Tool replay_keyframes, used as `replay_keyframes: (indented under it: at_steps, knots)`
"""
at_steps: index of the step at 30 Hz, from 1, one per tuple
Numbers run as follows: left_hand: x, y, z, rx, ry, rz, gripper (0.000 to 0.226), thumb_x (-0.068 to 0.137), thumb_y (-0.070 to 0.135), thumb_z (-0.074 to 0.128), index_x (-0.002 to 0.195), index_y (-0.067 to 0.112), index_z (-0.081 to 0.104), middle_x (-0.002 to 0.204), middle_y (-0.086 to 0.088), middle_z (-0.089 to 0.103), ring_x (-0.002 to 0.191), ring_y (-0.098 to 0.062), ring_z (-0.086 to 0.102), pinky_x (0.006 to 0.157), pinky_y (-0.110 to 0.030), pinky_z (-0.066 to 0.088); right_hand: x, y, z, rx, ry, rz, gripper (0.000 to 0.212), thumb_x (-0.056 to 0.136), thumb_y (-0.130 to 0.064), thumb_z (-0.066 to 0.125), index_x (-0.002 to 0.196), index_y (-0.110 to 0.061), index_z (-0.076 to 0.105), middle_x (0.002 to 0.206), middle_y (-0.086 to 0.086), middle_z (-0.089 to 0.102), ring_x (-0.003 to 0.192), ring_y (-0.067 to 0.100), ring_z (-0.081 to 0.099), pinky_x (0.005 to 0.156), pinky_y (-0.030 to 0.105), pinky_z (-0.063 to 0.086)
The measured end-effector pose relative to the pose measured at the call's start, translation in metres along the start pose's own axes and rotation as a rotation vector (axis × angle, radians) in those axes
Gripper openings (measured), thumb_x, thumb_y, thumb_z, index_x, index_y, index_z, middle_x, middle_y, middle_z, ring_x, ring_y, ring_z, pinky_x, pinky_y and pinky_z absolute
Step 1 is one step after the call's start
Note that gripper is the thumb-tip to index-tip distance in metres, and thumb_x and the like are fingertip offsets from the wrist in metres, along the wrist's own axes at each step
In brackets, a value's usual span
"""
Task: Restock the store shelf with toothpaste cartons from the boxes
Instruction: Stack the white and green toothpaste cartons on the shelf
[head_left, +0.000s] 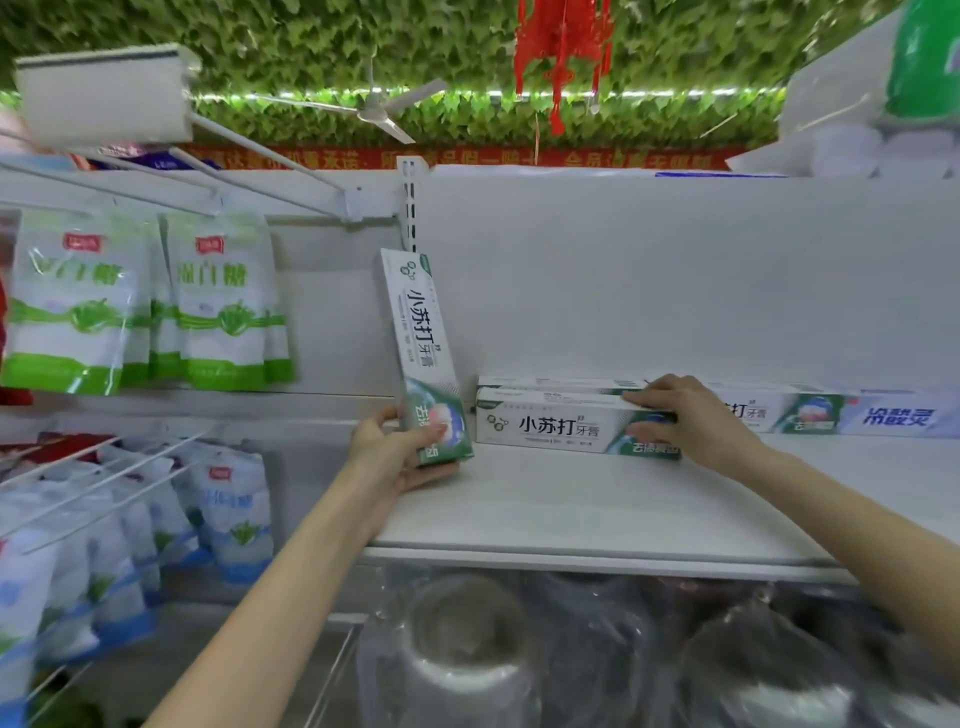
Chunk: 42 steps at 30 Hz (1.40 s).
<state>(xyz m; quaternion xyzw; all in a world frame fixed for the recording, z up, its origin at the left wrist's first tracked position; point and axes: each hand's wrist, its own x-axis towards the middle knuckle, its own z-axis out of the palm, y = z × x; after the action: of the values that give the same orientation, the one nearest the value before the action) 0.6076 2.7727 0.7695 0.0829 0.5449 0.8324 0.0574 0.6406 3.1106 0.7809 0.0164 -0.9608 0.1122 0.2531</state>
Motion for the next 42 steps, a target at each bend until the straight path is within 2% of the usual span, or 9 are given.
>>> replay_keyframes:
  at_steps: [7,13,17,21,25,27,29,32,42]
  knots:
    - [0.001,-0.002,-0.006,-0.021,-0.026,-0.02,0.052,0.081,-0.006,0.065,0.127,0.002,0.041,0.116,-0.024,0.063,0.074,-0.028,0.072,0.061,-0.041,0.061,0.013,0.004,0.006,-0.022,0.018,0.045,0.051,0.083,-0.037,0.069,0.131,-0.022,0.059,0.14,0.002,0.044,0.128,0.021,0.039,0.098,0.037,0.04]
    - [-0.004,-0.002,-0.006,-0.019,-0.042,-0.005,0.049,0.081,-0.006,0.065,0.123,0.007,0.043,0.107,-0.016,0.065,0.071,-0.024,0.072,0.061,-0.04,0.061,0.021,0.007,0.013,0.018,0.021,0.069,0.052,0.085,-0.038,0.068,0.132,-0.021,0.057,0.133,0.003,0.055,0.123,0.023,0.043,0.1,0.038,0.04]
    - [-0.006,-0.002,-0.005,0.021,-0.073,0.013,0.046,0.081,-0.007,0.065,0.12,0.007,0.045,0.101,-0.013,0.067,0.073,-0.025,0.071,0.065,-0.043,0.06,0.022,0.01,0.014,0.063,0.024,0.046,0.051,0.084,-0.034,0.07,0.131,-0.018,0.058,0.129,0.005,0.059,0.118,0.022,0.049,0.093,0.027,0.038]
    - [-0.01,0.0,-0.002,0.056,-0.101,0.022,0.041,0.08,-0.01,0.064,0.115,0.007,0.049,0.102,-0.014,0.068,0.073,-0.026,0.072,0.064,-0.045,0.061,0.019,0.003,0.008,0.018,-0.015,0.08,0.048,0.09,-0.036,0.062,0.133,-0.016,0.056,0.137,0.01,0.051,0.128,0.025,0.042,0.1,0.036,0.038]
    - [-0.015,0.005,0.008,0.073,-0.135,0.022,0.043,0.078,-0.011,0.066,0.114,0.006,0.051,0.108,-0.018,0.067,0.084,-0.033,0.07,0.066,-0.048,0.06,-0.002,-0.02,-0.011,-0.038,0.251,0.11,0.039,0.095,-0.038,0.052,0.129,-0.021,0.058,0.127,0.002,0.051,0.124,0.019,0.038,0.079,0.034,0.04]
    - [-0.019,0.009,0.024,0.04,-0.18,0.032,0.046,0.073,-0.008,0.069,0.113,0.005,0.052,0.108,-0.02,0.068,0.086,-0.034,0.07,0.068,-0.048,0.06,-0.014,-0.038,-0.024,0.253,0.25,0.114,0.029,0.095,-0.034,0.053,0.121,-0.025,0.063,0.114,-0.002,0.055,0.111,0.022,0.051,0.071,0.027,0.045]
    - [-0.025,0.012,0.047,-0.02,-0.236,0.037,0.054,0.064,-0.002,0.072,0.114,0.004,0.051,0.11,-0.02,0.068,0.09,-0.035,0.07,0.07,-0.047,0.06,-0.025,-0.061,-0.038,0.741,0.075,0.197,0.023,0.095,-0.034,0.054,0.116,-0.028,0.062,0.113,0.0,0.058,0.1,0.022,0.062,0.066,0.022,0.054]
    - [-0.037,0.01,0.09,-0.11,-0.326,0.038,0.057,0.066,0.002,0.071,0.118,0.003,0.049,0.112,-0.02,0.067,0.092,-0.035,0.07,0.069,-0.042,0.06,-0.041,-0.087,-0.055,1.054,-0.144,0.238,0.048,0.085,-0.051,0.052,0.124,-0.024,0.057,0.118,0.003,0.06,0.1,0.017,0.062,0.064,0.028,0.056]
    - [-0.081,-0.014,0.194,-0.144,-0.485,0.102,0.051,0.082,0.015,0.066,0.126,-0.001,0.047,0.122,-0.021,0.063,0.104,-0.039,0.066,0.083,-0.053,0.056,-0.097,-0.06,-0.107,1.265,-0.08,0.222,0.048,0.076,-0.042,0.063,0.114,-0.012,0.061,0.1,0.007,0.071,0.08,0.015,0.064,0.067,0.027,0.051]
